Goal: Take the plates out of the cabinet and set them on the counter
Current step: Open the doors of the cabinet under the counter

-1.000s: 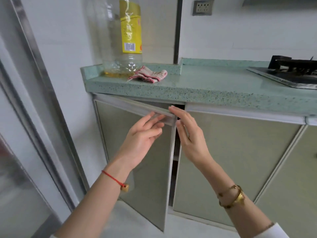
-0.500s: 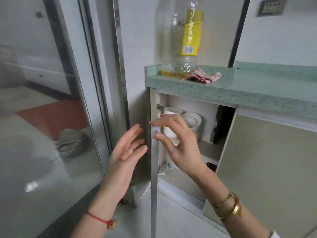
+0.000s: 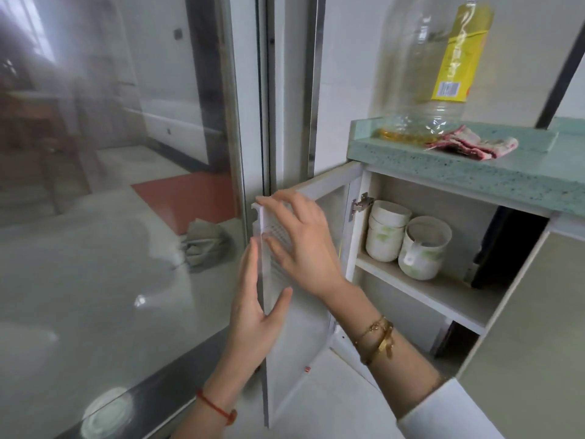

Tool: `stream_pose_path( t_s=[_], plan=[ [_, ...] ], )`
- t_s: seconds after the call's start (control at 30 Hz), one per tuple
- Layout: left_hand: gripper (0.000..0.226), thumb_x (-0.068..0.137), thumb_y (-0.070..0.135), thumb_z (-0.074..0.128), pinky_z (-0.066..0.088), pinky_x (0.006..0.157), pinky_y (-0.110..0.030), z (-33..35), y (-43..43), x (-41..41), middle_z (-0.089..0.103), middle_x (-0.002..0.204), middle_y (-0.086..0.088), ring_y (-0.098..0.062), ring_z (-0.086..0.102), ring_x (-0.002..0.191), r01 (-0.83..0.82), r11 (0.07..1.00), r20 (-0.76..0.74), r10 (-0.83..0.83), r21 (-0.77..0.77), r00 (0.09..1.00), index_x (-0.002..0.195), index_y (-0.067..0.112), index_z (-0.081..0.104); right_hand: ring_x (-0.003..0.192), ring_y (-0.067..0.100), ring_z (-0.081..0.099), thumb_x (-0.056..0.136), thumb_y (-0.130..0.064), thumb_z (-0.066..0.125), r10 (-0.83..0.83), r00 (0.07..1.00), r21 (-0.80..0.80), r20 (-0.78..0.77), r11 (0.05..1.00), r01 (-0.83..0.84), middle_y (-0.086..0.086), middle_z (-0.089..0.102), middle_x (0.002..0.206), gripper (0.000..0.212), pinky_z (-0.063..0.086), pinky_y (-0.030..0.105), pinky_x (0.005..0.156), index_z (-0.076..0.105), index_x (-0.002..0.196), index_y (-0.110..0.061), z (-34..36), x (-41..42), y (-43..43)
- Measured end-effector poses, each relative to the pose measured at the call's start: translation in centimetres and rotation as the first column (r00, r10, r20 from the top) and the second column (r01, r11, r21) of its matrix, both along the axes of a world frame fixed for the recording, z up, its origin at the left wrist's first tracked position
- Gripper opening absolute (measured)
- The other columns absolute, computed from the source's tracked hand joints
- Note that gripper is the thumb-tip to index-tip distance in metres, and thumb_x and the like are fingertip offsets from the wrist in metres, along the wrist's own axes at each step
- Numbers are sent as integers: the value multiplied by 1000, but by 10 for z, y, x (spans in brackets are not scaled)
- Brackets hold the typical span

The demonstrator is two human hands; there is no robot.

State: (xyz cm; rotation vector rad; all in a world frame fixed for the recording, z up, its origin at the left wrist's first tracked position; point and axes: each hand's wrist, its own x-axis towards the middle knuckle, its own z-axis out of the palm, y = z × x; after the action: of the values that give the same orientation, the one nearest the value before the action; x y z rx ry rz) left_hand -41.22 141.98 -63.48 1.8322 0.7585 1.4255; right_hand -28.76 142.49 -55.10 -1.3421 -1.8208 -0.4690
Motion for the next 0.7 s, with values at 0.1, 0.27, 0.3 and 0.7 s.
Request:
stream_pose_path(
  t_s=[0.1, 0.27, 0.3, 0.7],
  plan=[
    [87, 91, 2, 65, 17, 127, -44, 6, 12, -8, 14, 165, 17, 0, 13, 153, 23, 998, -14, -24, -50, 1000, 153, 35, 14, 124, 24, 47, 89, -23, 59, -72, 997, 22, 41, 997, 71, 4, 51, 134, 53, 37, 41, 108, 48, 141, -19, -1, -12, 14],
    [88, 93, 1, 62, 14, 128, -41, 6, 32, -21, 7, 167, 15, 2, 8, 153, 81, 986, -41, -87, -143, 995, 158, 28, 9, 127, 25, 46, 93, -25, 56, -86, 993, 15, 86, 996, 85, 7, 51, 136, 57, 35, 40, 111, 40, 148, -16, -1, -21, 30],
    [88, 94, 2, 62, 14, 128, -40, 7, 35, -24, 5, 167, 17, 3, 8, 153, 91, 984, -41, -98, -155, 994, 158, 29, 8, 127, 25, 46, 94, -25, 54, -86, 992, 12, 96, 996, 86, 7, 50, 136, 58, 35, 40, 111, 39, 149, -16, 0, -23, 33],
    [67, 94, 2, 60, 31, 120, -35, 1, 44, -30, 32, 161, 7, -9, 28, 150, -3, 999, 48, 5, -52, 999, 153, 21, 34, 143, 20, 32, 96, -26, 50, 18, 999, -81, -46, 996, -22, 3, 36, 152, 60, 29, 44, 118, 31, 152, -18, -6, -24, 27]
  ],
)
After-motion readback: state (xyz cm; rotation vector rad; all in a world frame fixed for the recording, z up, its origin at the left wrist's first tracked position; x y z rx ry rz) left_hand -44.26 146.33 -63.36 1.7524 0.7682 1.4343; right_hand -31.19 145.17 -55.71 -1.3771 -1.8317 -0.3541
